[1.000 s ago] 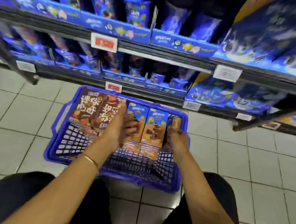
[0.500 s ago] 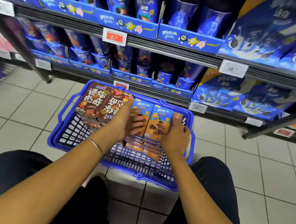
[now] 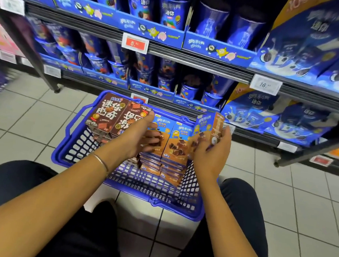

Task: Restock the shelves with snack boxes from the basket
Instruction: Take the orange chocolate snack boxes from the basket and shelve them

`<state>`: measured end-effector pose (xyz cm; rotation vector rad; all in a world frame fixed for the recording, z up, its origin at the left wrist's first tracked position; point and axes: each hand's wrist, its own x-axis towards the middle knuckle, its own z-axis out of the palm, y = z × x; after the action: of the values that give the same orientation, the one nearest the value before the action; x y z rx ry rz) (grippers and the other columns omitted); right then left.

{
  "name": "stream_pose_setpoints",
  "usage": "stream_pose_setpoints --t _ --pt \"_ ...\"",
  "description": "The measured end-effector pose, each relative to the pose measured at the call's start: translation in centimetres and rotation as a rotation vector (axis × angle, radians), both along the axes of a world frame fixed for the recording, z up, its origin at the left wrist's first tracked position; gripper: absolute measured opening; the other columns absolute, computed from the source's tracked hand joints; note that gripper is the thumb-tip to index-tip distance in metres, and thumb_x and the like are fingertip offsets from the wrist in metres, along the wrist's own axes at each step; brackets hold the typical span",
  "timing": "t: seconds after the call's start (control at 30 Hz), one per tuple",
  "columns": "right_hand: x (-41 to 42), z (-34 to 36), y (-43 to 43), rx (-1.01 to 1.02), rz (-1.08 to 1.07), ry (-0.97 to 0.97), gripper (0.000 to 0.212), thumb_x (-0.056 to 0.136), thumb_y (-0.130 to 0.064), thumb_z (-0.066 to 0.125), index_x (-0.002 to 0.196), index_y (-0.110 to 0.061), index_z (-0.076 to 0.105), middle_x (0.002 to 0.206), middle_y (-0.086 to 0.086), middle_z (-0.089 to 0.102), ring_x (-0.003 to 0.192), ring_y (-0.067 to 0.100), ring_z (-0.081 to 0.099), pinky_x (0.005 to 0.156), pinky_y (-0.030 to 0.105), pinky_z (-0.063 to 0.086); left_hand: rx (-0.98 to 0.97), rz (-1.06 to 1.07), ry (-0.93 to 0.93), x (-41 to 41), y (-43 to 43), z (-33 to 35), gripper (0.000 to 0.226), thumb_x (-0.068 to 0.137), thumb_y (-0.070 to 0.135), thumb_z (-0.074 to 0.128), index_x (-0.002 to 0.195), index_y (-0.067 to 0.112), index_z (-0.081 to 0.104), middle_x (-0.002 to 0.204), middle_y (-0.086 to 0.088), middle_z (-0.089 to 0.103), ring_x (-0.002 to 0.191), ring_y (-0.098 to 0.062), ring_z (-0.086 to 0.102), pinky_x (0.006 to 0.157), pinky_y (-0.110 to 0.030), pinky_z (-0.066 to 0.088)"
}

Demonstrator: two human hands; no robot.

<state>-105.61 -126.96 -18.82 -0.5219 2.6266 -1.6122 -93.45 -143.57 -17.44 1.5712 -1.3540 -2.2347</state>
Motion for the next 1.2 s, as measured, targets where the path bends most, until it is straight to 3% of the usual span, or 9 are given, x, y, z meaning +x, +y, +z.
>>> stream_pose_setpoints --t 0.1,0.33,0.47,0.57,0.73,0.87,1.0,1.1,1.2 --pt "0.5 1.8 -0.5 -0.181 0.131 -0.052 0.056 0.097 -0.008 0.06 0.149 -0.014 0.04 0.143 -0.006 0.052 0.131 0.01 0.052 0.109 0.037 0.046 0.002 -0.007 0.04 -0.3 0.2 0.1 0.054 0.098 0.072 0.053 0.113 0.023 0.068 0.118 -0.008 0.076 0.109 -0.025 0.073 0.088 -0.045 0.059" --pt "2.4 2.1 -1.7 -0.349 0.307 -0.429 0.045 0.096 0.006 0.052 0.137 -0.012 0.052 0.137 0.006 0.061 0.123 0.016 0.063 0.103 0.049 0.052 -0.021 -0.035 0.263 -1.4 1.6 1.8 0.06 0.104 0.058 0.054 0.14 0.012 0.065 0.132 -0.014 0.073 0.114 -0.034 0.072 0.102 -0.052 0.054" --pt "1.3 0.6 -1.1 -0.385 0.292 -0.551 0.031 0.097 -0.02 0.062 0.128 -0.016 0.061 0.117 -0.003 0.073 0.109 0.019 0.07 0.091 0.04 0.059 -0.168 0.021 0.232 -1.3 1.1 1.5 0.042 0.11 0.047 0.048 0.116 0.016 0.075 0.105 -0.007 0.083 0.082 -0.018 0.08 0.062 -0.024 0.059" --pt "-0.1 -2.2 -0.9 -0.122 0.064 -0.507 0.024 0.096 -0.026 0.064 0.118 -0.018 0.058 0.117 0.0 0.068 0.1 0.017 0.068 0.089 0.038 0.057 -0.176 0.078 0.268 -1.3 0.6 1.5 0.038 0.111 0.045 0.049 0.106 0.02 0.077 0.092 0.0 0.083 0.065 -0.01 0.076 0.047 -0.016 0.051" --pt "-0.4 -6.0 -2.2 0.229 0.229 -0.629 0.035 0.094 -0.041 0.064 0.112 -0.012 0.061 0.115 0.012 0.068 0.101 0.028 0.066 0.09 0.049 0.055 -0.173 0.107 0.318 -1.5 0.6 1.8 0.036 0.109 0.044 0.053 0.107 0.019 0.078 0.091 0.0 0.082 0.065 -0.013 0.076 0.053 -0.024 0.058" --pt "0.5 -7.2 -2.5 0.216 0.222 -0.548 0.032 0.095 -0.037 0.063 0.107 -0.008 0.067 0.098 0.01 0.072 0.088 0.029 0.069 0.077 0.048 0.055 -0.251 0.049 0.277 -1.4 1.1 2.2 0.04 0.108 0.046 0.055 0.105 0.011 0.073 0.091 -0.001 0.081 0.081 -0.023 0.078 0.077 -0.034 0.061" --pt "0.9 -7.3 -1.6 0.156 0.123 -0.438 0.023 0.091 -0.019 0.065 0.113 -0.012 0.063 0.105 0.01 0.071 0.094 0.03 0.067 0.081 0.047 0.056 -0.35 0.034 0.185 -1.3 1.5 2.6 0.039 0.109 0.044 0.053 0.078 0.019 0.053 0.042 0.014 0.052 0.036 -0.003 0.053 0.033 -0.012 0.033" --pt "1.0 -6.2 -0.9 0.047 0.072 -0.449 0.029 0.087 -0.011 0.069 0.112 -0.019 0.056 0.112 0.012 0.067 0.098 0.028 0.067 0.087 0.049 0.056 -0.359 0.042 0.159 -1.2 1.1 2.8 0.04 0.107 0.051 0.052 0.089 0.016 0.061 0.051 0.01 0.058 0.039 -0.007 0.053 0.032 -0.012 0.029" --pt "0.9 -4.3 -0.3 -0.127 0.097 -0.461 0.03 0.089 -0.013 0.07 0.112 -0.025 0.054 0.109 0.001 0.068 0.094 0.016 0.069 0.081 0.036 0.058 -0.315 0.076 0.172 -1.1 0.6 2.8 0.05 0.106 0.056 0.051 0.111 0.011 0.07 0.084 -0.016 0.073 0.059 -0.023 0.066 0.05 -0.026 0.055"
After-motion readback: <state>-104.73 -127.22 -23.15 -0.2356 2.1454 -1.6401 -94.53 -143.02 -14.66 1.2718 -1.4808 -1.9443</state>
